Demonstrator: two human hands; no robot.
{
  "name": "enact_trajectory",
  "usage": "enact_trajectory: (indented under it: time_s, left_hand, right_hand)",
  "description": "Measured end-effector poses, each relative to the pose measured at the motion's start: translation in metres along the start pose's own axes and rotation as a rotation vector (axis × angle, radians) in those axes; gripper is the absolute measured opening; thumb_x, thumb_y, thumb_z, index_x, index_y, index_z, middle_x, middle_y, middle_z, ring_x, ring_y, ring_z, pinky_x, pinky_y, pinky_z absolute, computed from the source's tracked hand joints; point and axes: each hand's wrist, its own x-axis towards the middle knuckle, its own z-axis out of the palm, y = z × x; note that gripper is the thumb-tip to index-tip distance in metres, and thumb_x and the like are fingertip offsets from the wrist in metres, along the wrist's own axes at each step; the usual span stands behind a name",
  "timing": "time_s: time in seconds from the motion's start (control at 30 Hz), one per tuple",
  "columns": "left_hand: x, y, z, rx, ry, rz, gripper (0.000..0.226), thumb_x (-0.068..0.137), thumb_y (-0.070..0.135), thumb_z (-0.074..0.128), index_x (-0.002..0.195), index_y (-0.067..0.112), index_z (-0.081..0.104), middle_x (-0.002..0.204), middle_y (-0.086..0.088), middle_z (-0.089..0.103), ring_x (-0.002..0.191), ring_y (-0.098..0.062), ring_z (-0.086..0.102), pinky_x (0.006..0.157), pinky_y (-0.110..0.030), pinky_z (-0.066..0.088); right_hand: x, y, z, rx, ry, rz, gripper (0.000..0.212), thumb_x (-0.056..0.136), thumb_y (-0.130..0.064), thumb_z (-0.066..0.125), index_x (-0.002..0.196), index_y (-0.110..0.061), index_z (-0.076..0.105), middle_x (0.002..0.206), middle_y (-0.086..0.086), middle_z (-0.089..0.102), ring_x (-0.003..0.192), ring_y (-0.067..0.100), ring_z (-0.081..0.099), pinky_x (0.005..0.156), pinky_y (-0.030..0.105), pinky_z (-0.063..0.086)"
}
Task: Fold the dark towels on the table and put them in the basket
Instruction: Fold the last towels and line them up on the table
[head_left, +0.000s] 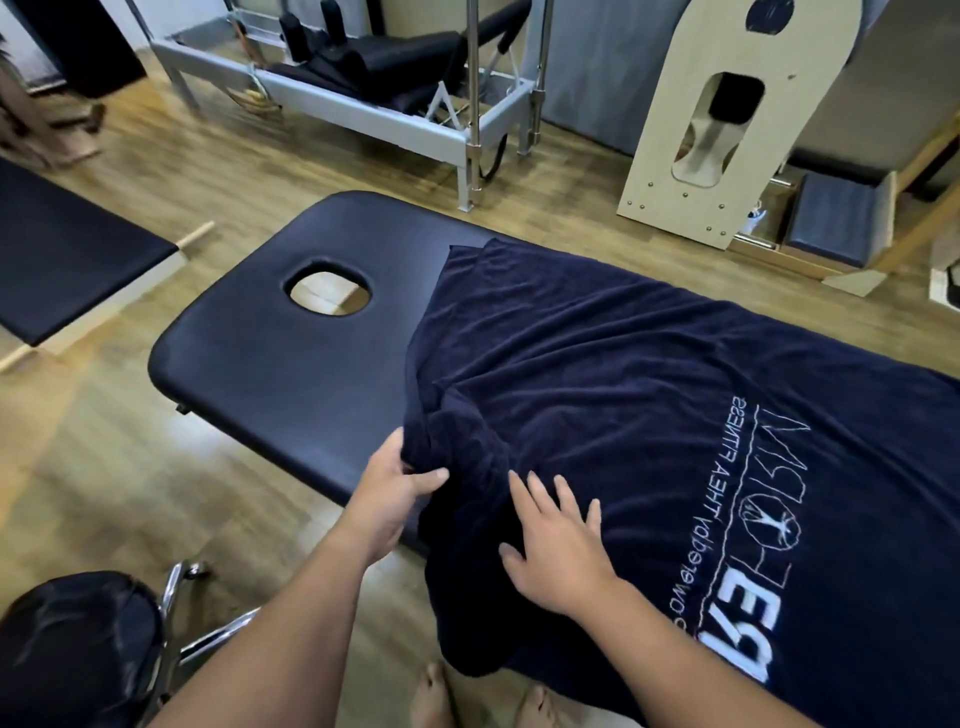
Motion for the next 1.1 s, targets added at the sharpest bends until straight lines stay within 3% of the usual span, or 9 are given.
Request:
enact_trajectory:
  time_s: [0.13,0.33,0.47,0.6,0.7,0.77,0.9,1.0,1.1]
  left_hand:
    - [-0.001,-0.013,0.006,0.304,-0.002,-0.133,0.027,0.088,0.004,0.075,0.111,0.016,0.071,0.103,-0.001,0.078,0.097,-0.021,0.074,0.073,-0.028,0.056]
    - [-0.005,0.01,-0.037,0.824,-0.078,-0.049,0.007,0.088,0.017,0.077,0.093,0.014,0.074,0.092,0.0,0.076,0.09,-0.017,0.071,0.08,-0.032,0.056]
    - [-0.015,0.055,-0.118,1.341,0.121,-0.273,0.033,0.069,0.032,0.08,0.087,0.007,0.068,0.09,-0.014,0.074,0.086,-0.03,0.07,0.07,-0.032,0.055]
    - [-0.027,0.065,-0.144,0.937,0.163,-0.234,0.036,0.053,0.029,0.073,0.077,0.003,0.073,0.074,-0.013,0.075,0.069,-0.031,0.072,0.06,-0.036,0.055]
    - [-0.037,0.043,-0.137,0.758,0.084,-0.285,0.015,0.069,0.01,0.07,0.082,0.003,0.071,0.068,-0.01,0.072,0.054,-0.026,0.065,0.049,-0.026,0.044]
    - [-0.038,0.026,-0.143,0.883,0.156,-0.35,0.013,0.08,0.008,0.062,0.09,0.0,0.063,0.081,-0.017,0.07,0.066,-0.031,0.065,0.054,-0.029,0.047]
    - [-0.04,0.005,-0.143,1.397,0.28,-0.289,0.04,0.083,0.024,0.054,0.119,0.012,0.045,0.127,-0.02,0.053,0.119,-0.041,0.051,0.098,-0.046,0.046]
    - [-0.039,-0.004,-0.103,1.48,0.037,0.041,0.046,0.089,0.027,0.052,0.134,0.023,0.042,0.144,-0.015,0.037,0.132,-0.04,0.034,0.105,-0.051,0.04]
    - [-0.035,-0.015,-0.055,1.531,-0.279,0.101,0.062,0.097,0.046,0.048,0.154,0.046,0.023,0.168,-0.009,0.002,0.151,-0.042,0.006,0.118,-0.058,0.024]
  right_hand:
    - [-0.001,0.004,-0.007,0.048,-0.048,0.016,0.088,0.097,-0.051,0.049,0.157,-0.039,-0.015,0.169,-0.01,-0.005,0.155,0.025,-0.013,0.118,0.069,-0.001]
    - [-0.003,0.005,-0.007,-0.013,-0.068,0.107,0.092,0.097,-0.045,0.052,0.155,-0.04,-0.019,0.168,-0.011,-0.009,0.155,0.025,-0.013,0.111,0.077,0.002]
    - [-0.012,0.005,-0.006,-0.063,-0.094,0.204,0.087,0.101,-0.038,0.049,0.155,-0.042,-0.019,0.168,-0.008,-0.013,0.153,0.034,-0.016,0.109,0.079,0.001]
    - [-0.026,-0.012,0.01,-0.097,-0.084,0.205,0.08,0.102,-0.037,0.044,0.156,-0.042,-0.015,0.168,0.002,-0.013,0.152,0.039,-0.016,0.113,0.076,0.004]
    - [-0.035,-0.026,0.021,-0.083,-0.076,0.221,0.079,0.101,-0.042,0.045,0.157,-0.042,-0.011,0.167,0.005,-0.017,0.151,0.04,-0.018,0.113,0.075,0.006]
    - [-0.041,-0.031,0.029,-0.102,-0.055,0.216,0.082,0.099,-0.047,0.049,0.157,-0.041,-0.009,0.167,0.006,-0.016,0.151,0.04,-0.018,0.113,0.074,0.008]
    - [-0.061,-0.033,0.042,-0.156,-0.037,0.118,0.085,0.097,-0.049,0.051,0.157,-0.039,-0.009,0.168,0.003,-0.015,0.153,0.034,-0.016,0.117,0.069,0.008]
    - [-0.081,-0.03,0.048,-0.139,-0.032,0.065,0.082,0.098,-0.046,0.05,0.158,-0.04,-0.006,0.168,-0.001,-0.016,0.153,0.027,-0.019,0.121,0.063,0.007]
    - [-0.097,-0.017,0.051,-0.021,0.044,0.267,0.084,0.098,-0.046,0.053,0.157,-0.043,-0.006,0.167,-0.002,-0.019,0.153,0.029,-0.02,0.118,0.067,0.013]
